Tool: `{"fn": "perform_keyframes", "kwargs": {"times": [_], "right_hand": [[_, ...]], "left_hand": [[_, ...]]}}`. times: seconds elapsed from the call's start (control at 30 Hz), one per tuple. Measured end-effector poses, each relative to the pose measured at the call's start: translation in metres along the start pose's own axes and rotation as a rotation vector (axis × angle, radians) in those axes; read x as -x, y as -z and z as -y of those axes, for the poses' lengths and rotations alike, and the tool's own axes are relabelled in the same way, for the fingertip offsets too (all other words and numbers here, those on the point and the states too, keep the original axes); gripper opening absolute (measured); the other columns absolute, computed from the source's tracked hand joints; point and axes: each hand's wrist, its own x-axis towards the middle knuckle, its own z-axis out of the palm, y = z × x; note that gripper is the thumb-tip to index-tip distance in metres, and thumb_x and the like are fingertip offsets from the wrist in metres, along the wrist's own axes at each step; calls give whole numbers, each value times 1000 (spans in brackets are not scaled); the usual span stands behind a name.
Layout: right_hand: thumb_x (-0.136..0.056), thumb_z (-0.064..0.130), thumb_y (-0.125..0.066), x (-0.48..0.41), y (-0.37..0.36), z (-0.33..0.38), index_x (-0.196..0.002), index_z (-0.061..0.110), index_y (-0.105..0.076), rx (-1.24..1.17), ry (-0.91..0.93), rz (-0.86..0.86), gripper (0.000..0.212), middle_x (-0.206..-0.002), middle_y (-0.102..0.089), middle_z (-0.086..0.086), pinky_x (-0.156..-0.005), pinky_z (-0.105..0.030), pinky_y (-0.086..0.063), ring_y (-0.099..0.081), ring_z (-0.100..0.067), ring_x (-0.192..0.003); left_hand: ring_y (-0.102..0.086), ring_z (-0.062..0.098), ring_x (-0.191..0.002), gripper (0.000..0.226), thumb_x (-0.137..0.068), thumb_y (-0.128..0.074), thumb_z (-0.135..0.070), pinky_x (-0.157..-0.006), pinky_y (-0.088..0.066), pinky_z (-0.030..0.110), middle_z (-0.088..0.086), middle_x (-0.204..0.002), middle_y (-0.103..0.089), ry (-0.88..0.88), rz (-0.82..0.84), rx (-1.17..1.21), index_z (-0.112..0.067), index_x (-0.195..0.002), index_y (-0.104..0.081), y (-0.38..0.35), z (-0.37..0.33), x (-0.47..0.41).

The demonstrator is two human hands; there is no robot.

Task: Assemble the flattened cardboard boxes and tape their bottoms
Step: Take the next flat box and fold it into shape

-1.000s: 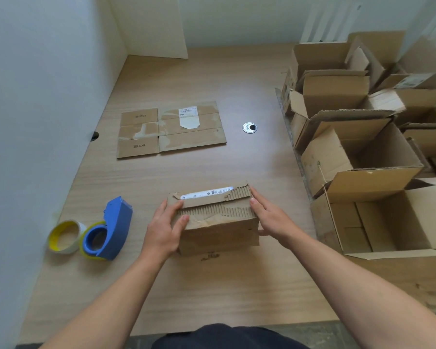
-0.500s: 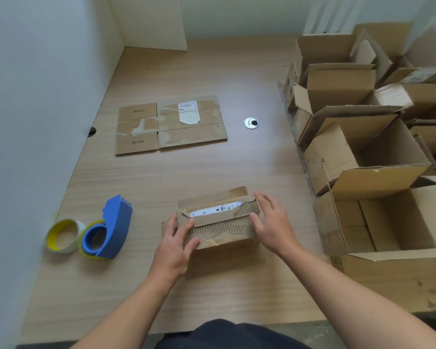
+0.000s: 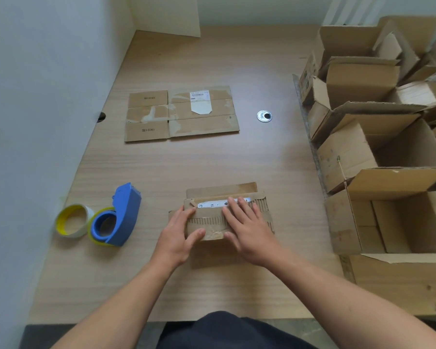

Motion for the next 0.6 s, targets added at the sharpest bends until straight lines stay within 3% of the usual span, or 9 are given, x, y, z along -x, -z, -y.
{"fn": "perform_keyframes", "kwargs": {"times": [0.2,0.37,0.5,0.6], "right_hand": [[-105,44,-38,3,-3,3,-154,43,-28,-73,-15,-91,50,-168,-2,3,-114,-31,24,7,-21,-154],[-101,50,-45,-2,-3,10,-147,49,-39,-119,-103,-177,46,-165,-17,9,-117,-28,17,-2,-15,-154],[-100,54,-46,0,-5,9,-145,52,-39,-118,-119,-167,46,-164,-16,12,-118,-28,16,-1,-14,-153],[-98,54,-49,0,-5,10,-143,50,-45,-122,-128,-186,45,-163,-20,10,-118,-28,15,-4,-15,-153]], "left_hand": [[-52,17,-122,53,-88,-73,-27,-100,-44,32,0,-137,-51,-6,-24,28,-20,-136,-52,-1,-6,0],[-49,16,-126,51,-91,-67,-25,-99,-36,23,-3,-138,-51,-1,15,-10,-21,-139,-49,6,-10,-4],[-43,21,-133,55,-96,-59,-34,-109,-32,33,2,-144,-49,20,-80,-127,-19,-147,-41,36,-6,-8],[-44,33,-121,59,-95,-58,-37,-100,-39,45,10,-135,-51,78,-279,-364,-21,-149,-39,69,12,-8]]}}
